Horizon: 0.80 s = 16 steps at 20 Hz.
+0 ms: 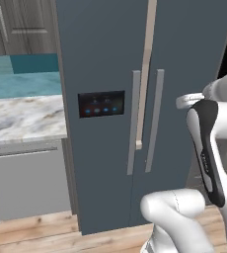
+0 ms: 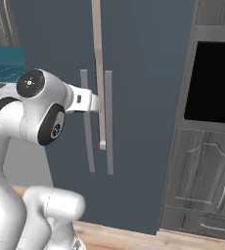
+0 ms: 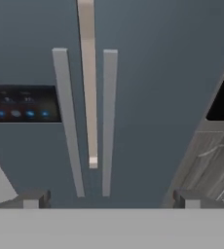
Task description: Take the cakes from the fridge and place them on the empty tray on the dining counter.
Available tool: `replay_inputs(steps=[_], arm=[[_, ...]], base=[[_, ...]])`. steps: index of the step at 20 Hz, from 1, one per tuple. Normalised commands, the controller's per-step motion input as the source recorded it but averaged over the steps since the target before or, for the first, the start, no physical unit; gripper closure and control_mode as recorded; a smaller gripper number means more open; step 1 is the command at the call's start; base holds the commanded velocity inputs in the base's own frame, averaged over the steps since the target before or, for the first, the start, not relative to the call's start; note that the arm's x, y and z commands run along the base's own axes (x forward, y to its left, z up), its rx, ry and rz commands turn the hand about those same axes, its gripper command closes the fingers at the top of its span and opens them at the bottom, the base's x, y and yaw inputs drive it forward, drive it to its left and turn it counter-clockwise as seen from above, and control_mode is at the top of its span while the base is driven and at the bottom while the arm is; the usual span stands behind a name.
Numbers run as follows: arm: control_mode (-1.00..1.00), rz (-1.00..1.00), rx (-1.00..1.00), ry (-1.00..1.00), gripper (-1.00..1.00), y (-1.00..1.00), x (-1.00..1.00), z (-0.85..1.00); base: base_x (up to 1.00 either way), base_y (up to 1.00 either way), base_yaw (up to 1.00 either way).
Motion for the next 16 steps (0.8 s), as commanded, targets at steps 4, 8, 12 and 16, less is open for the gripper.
replay_inputs(steps=[4, 8, 12, 16], arm=[[-1.0, 0.0, 0.0, 0.0, -1.0, 0.0, 0.52, -0.21], [-1.0, 0.0, 0.0, -0.01, -1.0, 0.0, 0.55, -0.36], [-1.0, 0.0, 0.0, -0.05, -1.0, 0.0, 0.49, -0.48], [-1.0, 0.0, 0.0, -0.04, -1.0, 0.0, 0.56, -0.23]], base=[[0.0, 0.0, 0.0], [0.0, 0.0, 0.0], [0.0, 0.0, 0.0], [0.0, 0.0, 0.0]])
